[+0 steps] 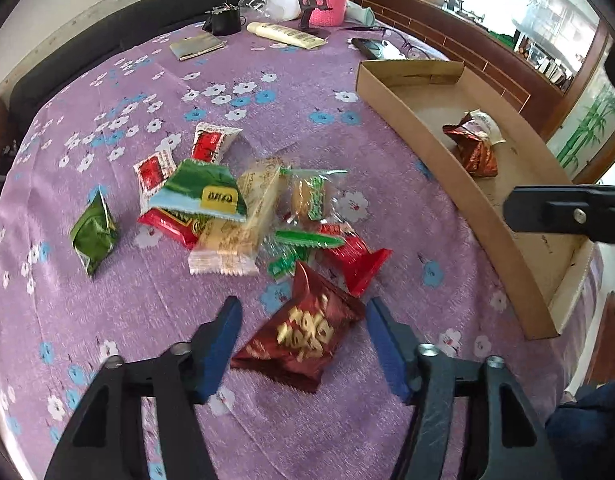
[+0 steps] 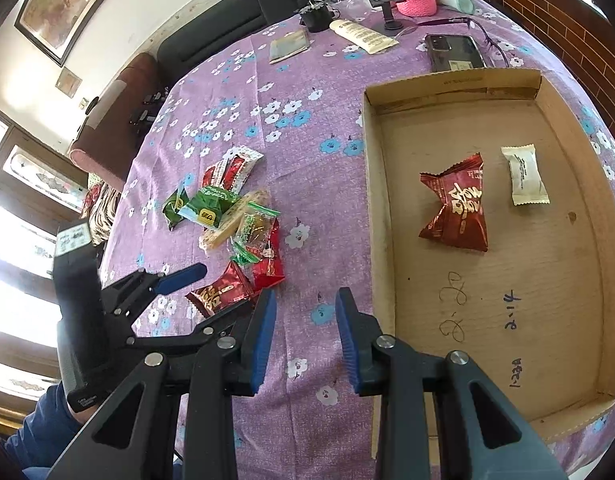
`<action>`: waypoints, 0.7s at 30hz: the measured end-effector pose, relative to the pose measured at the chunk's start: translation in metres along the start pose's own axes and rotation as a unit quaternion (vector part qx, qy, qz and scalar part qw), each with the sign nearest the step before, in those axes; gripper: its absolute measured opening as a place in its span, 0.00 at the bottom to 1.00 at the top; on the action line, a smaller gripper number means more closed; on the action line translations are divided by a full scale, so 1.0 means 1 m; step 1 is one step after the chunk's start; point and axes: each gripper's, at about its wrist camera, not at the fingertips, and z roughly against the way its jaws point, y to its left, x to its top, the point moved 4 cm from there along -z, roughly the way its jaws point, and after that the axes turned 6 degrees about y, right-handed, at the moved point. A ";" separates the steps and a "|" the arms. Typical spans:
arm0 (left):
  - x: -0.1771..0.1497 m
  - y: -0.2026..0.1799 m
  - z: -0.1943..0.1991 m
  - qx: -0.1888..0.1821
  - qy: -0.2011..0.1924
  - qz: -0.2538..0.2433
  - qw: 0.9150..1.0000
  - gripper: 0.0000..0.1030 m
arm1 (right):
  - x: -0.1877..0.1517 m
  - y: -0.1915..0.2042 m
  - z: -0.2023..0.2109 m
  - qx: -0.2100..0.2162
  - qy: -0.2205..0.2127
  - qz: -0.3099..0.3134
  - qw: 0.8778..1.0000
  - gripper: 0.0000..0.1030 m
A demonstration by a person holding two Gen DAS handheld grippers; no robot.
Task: Organize snacks
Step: 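Grasp a red-gold candy packet with the left gripper while the right gripper grasps a red packet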
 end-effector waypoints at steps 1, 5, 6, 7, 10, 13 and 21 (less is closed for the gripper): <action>-0.002 -0.001 0.000 -0.001 0.000 0.002 1.000 0.54 | 0.000 0.000 -0.001 0.000 0.001 -0.001 1.000 0.29; -0.003 0.002 -0.006 0.010 0.004 0.014 1.000 0.51 | -0.001 0.003 -0.004 -0.001 0.007 0.003 1.000 0.29; -0.002 0.004 -0.009 0.015 0.008 0.018 1.000 0.51 | -0.001 0.005 -0.005 -0.001 0.007 0.005 1.000 0.29; -0.002 0.006 -0.013 0.020 0.012 0.023 0.999 0.50 | -0.002 0.007 -0.005 -0.002 0.008 0.008 1.000 0.29; -0.004 0.004 -0.011 0.028 0.002 0.024 0.999 0.38 | -0.001 0.008 -0.007 -0.002 0.009 0.009 1.000 0.29; -0.011 0.009 -0.008 0.019 -0.004 0.048 0.999 0.37 | -0.001 0.008 -0.009 -0.002 0.010 0.005 1.000 0.29; -0.035 0.032 0.004 0.026 -0.010 0.095 0.995 0.37 | 0.006 0.024 -0.020 0.008 0.013 0.018 1.000 0.29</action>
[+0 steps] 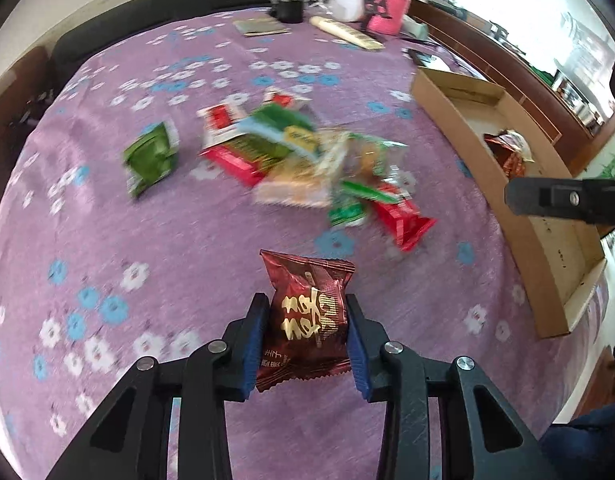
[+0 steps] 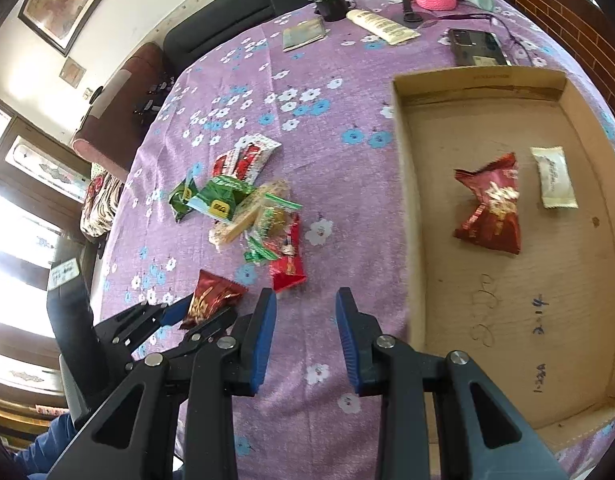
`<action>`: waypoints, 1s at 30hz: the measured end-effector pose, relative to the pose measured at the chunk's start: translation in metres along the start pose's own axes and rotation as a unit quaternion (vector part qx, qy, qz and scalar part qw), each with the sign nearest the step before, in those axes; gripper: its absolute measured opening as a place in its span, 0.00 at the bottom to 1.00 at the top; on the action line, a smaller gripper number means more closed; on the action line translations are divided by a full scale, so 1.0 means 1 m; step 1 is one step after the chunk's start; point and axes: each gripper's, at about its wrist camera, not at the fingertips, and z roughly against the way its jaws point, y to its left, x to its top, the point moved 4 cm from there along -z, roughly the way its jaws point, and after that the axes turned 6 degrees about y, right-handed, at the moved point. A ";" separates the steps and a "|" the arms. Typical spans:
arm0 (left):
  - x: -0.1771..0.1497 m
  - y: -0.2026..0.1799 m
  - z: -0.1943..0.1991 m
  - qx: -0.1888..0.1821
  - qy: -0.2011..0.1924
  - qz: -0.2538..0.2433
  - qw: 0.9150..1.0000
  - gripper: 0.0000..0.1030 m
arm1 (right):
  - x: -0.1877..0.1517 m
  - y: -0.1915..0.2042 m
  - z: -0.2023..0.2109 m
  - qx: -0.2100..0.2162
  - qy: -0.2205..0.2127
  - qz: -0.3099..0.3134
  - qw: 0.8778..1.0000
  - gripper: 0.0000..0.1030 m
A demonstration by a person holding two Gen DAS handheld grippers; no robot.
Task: Organize snacks
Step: 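Grasp a red-gold candy packet with the left gripper while the right gripper grasps a red packet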
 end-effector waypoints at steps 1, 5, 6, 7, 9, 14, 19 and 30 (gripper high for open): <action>-0.003 0.006 0.001 0.008 -0.001 0.006 1.000 0.37 | 0.003 0.002 -0.002 0.002 0.000 0.001 1.000 0.29; -0.011 0.021 0.004 0.020 -0.003 0.018 1.000 0.38 | 0.018 0.008 -0.011 0.012 0.000 -0.006 1.000 0.29; -0.013 0.023 0.005 0.023 -0.004 0.020 1.000 0.38 | 0.024 0.008 -0.015 0.017 0.002 -0.013 1.000 0.29; -0.015 0.026 0.005 0.025 -0.004 0.022 0.999 0.38 | 0.029 0.009 -0.019 0.022 0.005 -0.019 1.000 0.29; -0.017 0.028 0.006 0.026 -0.006 0.023 0.999 0.38 | 0.039 0.011 -0.025 0.032 0.011 -0.029 0.999 0.29; -0.019 0.028 0.006 0.030 -0.009 0.018 0.999 0.38 | 0.055 0.022 -0.046 0.021 0.029 -0.025 0.999 0.29; -0.019 0.027 0.006 0.030 -0.011 0.017 0.999 0.38 | 0.060 0.027 -0.071 0.008 0.052 -0.017 0.998 0.27; -0.019 0.027 0.007 0.029 -0.014 0.022 0.999 0.38 | 0.026 0.034 -0.045 -0.004 0.038 0.054 0.998 0.00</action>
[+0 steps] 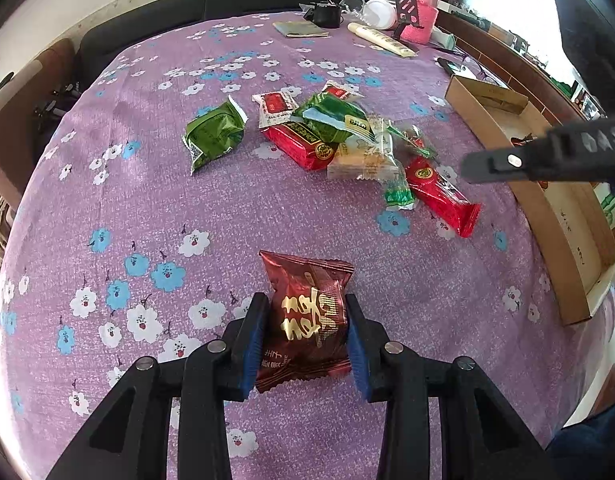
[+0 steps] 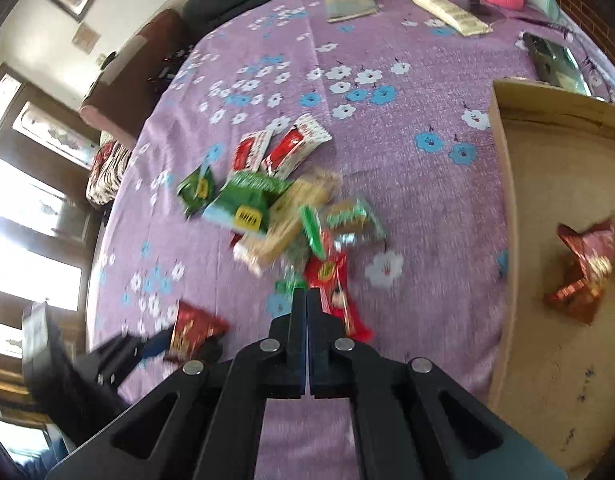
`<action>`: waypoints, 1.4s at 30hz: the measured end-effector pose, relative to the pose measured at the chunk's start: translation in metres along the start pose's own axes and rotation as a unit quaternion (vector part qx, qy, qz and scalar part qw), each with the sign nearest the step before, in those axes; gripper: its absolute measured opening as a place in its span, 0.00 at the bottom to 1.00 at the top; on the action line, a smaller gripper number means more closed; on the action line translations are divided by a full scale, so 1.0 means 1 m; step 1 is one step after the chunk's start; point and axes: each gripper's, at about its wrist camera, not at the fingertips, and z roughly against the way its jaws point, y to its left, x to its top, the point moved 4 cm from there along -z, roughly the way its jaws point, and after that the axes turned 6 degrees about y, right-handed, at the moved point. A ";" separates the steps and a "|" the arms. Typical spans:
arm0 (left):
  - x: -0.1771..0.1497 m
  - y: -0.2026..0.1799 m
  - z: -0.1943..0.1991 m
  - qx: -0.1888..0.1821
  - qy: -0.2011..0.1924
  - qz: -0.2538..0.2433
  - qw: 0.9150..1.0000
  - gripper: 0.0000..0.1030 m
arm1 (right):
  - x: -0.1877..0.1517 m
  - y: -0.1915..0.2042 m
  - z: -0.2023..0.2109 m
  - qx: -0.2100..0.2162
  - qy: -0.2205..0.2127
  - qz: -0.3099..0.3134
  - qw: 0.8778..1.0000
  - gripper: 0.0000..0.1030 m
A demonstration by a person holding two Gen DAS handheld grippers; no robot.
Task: Organize snacks
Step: 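Grasp a red-gold candy packet with the left gripper while the right gripper grasps a red packet, then carry both held packets toward the cardboard tray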
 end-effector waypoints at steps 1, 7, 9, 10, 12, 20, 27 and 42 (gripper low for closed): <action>0.000 0.000 -0.001 0.000 0.000 0.001 1.000 0.38 | -0.001 -0.001 0.003 -0.005 -0.003 0.000 1.000 0.01; 0.000 -0.001 -0.001 0.003 -0.002 -0.002 1.000 0.38 | 0.002 -0.005 -0.006 -0.016 0.011 0.021 1.000 0.23; 0.000 -0.001 -0.001 0.003 -0.003 -0.002 1.000 0.38 | 0.000 -0.003 -0.014 -0.031 0.017 0.035 0.999 0.28; 0.000 -0.001 -0.001 0.003 -0.003 -0.003 1.000 0.38 | 0.000 -0.001 -0.018 -0.036 0.019 0.043 0.998 0.28; 0.000 -0.001 -0.001 0.004 -0.003 -0.002 1.000 0.38 | -0.001 0.001 -0.025 -0.051 0.022 0.053 0.997 0.28; -0.002 0.000 0.000 0.002 -0.005 0.003 1.000 0.38 | -0.017 0.000 -0.032 -0.075 0.027 0.062 0.995 0.17; -0.004 -0.005 0.001 0.007 -0.003 -0.003 1.000 0.38 | -0.064 0.011 -0.028 -0.068 0.039 0.087 0.993 0.17; -0.006 -0.009 0.000 0.023 -0.014 -0.010 1.000 0.40 | -0.070 0.012 -0.028 -0.075 0.016 0.093 0.993 0.18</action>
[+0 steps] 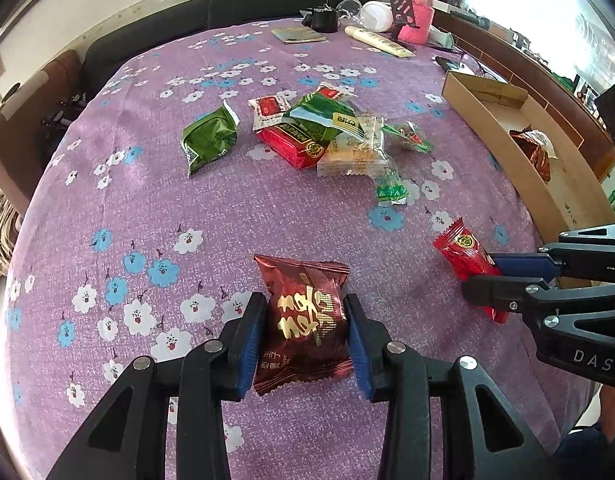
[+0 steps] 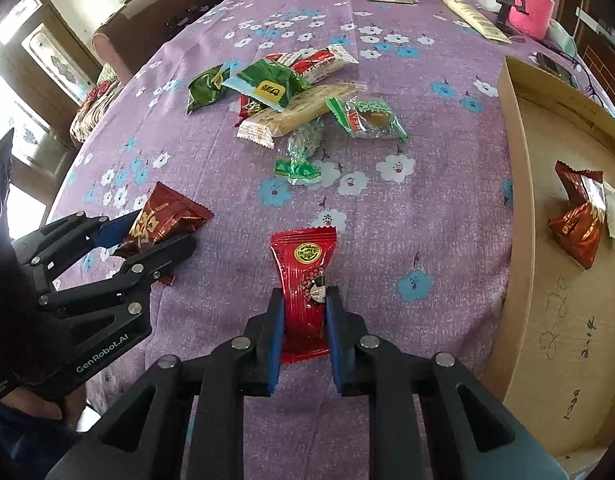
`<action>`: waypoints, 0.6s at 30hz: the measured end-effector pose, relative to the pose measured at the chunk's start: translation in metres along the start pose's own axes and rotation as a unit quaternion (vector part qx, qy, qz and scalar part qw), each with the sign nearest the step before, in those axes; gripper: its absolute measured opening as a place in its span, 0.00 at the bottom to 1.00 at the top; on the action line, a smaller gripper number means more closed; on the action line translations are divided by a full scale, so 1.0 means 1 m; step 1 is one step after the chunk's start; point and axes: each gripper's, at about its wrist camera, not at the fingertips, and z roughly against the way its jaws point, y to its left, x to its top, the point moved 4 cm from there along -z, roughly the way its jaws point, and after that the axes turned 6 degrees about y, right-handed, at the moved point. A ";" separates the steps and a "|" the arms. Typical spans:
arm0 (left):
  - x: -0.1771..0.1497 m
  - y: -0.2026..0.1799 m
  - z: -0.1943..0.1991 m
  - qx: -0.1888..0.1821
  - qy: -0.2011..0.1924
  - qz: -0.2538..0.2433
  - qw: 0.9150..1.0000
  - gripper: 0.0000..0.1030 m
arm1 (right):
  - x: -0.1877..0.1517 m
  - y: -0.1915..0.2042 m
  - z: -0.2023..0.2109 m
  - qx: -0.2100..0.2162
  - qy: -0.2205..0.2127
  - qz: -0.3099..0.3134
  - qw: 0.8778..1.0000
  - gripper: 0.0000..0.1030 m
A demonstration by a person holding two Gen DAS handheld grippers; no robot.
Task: Organize snacks
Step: 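Carry both held packets toward the cardboard tray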
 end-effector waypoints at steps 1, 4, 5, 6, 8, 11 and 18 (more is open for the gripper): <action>0.000 0.000 0.000 0.000 0.002 -0.001 1.000 0.40 | -0.001 -0.001 0.001 0.005 -0.001 -0.007 1.000 0.19; 0.002 0.000 -0.001 0.000 0.004 -0.002 1.000 0.40 | -0.002 -0.006 0.001 0.019 -0.004 -0.023 1.000 0.19; 0.002 0.000 -0.001 0.001 0.004 -0.003 1.000 0.40 | -0.001 -0.006 0.001 0.020 -0.003 -0.023 1.000 0.19; 0.002 0.000 -0.001 0.001 0.005 -0.003 1.000 0.40 | -0.001 -0.006 0.001 0.020 -0.002 -0.023 1.000 0.19; 0.004 0.001 -0.002 0.003 0.007 -0.002 1.000 0.45 | -0.001 -0.005 0.001 0.022 -0.002 -0.025 0.999 0.19; 0.005 0.004 -0.004 0.008 0.010 0.007 1.000 0.57 | -0.001 -0.005 0.001 0.021 -0.001 -0.024 0.999 0.19; 0.002 0.002 0.000 0.008 0.003 0.009 1.000 0.38 | -0.003 -0.003 0.005 0.015 0.000 -0.018 1.000 0.17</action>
